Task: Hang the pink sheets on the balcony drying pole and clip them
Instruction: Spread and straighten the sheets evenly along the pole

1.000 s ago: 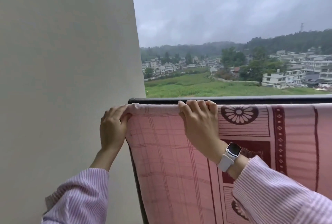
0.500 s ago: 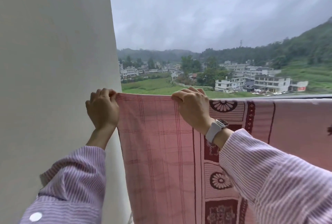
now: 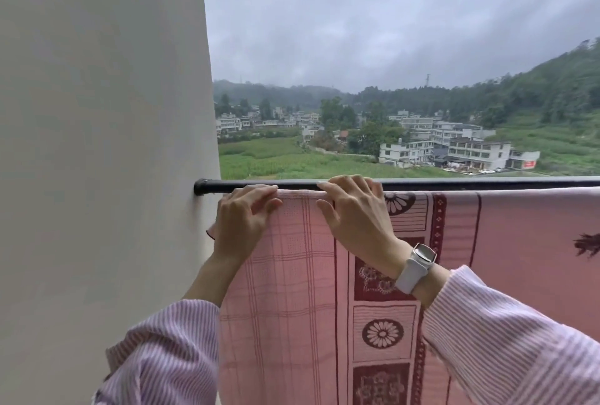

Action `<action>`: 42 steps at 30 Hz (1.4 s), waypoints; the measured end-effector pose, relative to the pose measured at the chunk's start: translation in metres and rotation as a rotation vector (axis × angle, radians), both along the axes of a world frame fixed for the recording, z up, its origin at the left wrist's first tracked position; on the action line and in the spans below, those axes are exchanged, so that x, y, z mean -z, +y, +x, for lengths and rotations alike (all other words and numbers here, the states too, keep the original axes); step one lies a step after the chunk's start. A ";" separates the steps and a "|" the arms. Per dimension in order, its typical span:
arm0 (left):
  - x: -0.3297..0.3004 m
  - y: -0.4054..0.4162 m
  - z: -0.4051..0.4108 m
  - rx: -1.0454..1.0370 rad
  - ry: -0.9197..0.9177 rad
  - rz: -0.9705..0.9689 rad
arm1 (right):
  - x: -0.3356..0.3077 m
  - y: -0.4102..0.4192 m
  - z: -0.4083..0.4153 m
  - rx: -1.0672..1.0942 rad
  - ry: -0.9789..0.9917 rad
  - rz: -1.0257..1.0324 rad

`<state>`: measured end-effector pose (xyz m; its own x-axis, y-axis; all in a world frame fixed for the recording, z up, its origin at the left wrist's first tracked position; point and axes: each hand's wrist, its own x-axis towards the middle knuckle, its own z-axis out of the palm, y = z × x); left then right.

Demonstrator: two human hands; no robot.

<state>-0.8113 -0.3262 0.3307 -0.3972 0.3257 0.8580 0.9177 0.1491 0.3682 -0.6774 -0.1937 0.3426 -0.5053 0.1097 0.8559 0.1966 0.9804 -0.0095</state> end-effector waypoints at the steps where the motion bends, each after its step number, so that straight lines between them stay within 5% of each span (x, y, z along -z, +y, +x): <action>1: 0.001 0.001 0.001 0.006 -0.006 0.061 | 0.001 0.008 0.006 0.023 0.016 -0.004; 9: 0.007 0.016 0.016 -0.222 0.076 0.163 | 0.002 0.051 0.040 0.037 0.035 -0.184; 14: 0.001 0.028 0.033 -0.168 0.303 -0.113 | -0.009 0.041 0.030 0.001 0.042 -0.202; 21: -0.001 0.040 0.041 -0.039 0.114 0.065 | -0.010 0.025 0.023 -0.053 -0.007 -0.122; 30: -0.013 0.024 0.039 -0.118 0.171 -0.032 | 0.004 0.067 0.059 0.078 -0.055 0.015; 34: 0.018 0.011 0.026 -0.074 -0.124 -0.080 | 0.035 0.056 0.057 0.076 -0.051 0.095; 42: 0.079 -0.039 -0.023 0.077 -1.008 -0.081 | 0.111 0.007 0.031 0.007 -0.213 0.112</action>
